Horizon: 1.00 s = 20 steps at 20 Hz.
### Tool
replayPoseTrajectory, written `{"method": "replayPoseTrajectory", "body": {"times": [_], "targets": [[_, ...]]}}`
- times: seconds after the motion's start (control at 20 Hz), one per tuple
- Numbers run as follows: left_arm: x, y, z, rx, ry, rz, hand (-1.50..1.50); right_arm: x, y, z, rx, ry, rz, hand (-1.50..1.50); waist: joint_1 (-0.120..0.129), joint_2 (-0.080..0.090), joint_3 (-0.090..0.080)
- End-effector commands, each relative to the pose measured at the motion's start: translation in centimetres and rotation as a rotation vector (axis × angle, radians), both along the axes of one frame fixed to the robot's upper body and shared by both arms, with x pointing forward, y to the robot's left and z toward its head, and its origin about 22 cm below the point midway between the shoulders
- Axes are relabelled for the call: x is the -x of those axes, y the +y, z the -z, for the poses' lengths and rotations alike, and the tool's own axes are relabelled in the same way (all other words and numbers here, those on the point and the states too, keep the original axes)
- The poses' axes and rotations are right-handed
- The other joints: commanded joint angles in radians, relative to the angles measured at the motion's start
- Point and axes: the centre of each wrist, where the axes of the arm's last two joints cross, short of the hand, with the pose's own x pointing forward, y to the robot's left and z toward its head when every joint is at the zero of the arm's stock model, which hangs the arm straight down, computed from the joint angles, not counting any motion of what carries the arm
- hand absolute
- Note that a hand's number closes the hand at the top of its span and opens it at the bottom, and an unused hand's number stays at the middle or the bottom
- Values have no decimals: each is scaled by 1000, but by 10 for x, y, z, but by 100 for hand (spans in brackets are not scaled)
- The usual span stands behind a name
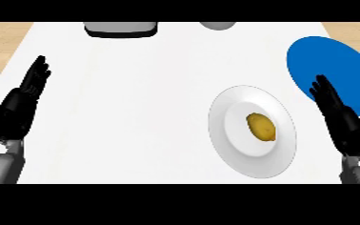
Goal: Pick the lemon from the plate and place it in the plate
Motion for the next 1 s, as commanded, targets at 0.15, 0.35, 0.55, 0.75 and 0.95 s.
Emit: {"method": "replayPoseTrajectory", "body": {"times": [0.15,0.35,0.55,0.75,0.95], "targets": [[-21,-53,-29,5,-137,282,0,-14,21,40,-52,559,-306,-150,96,53,19],[-22,-89,-30,44,-140,467,0,-39,21,-7,437,640,-619,-150,167,54,12],[-23,-108,-30,61,-130,535,0,-74,47,-47,676,612,-857,-150,166,40,18],[-18,-101,-35,63,-126,500,0,-105,77,-60,796,586,-994,-150,117,28,19],[-16,-91,-26,47,-104,468,0,-144,122,-91,920,576,-1026,-150,92,27,17]]}}
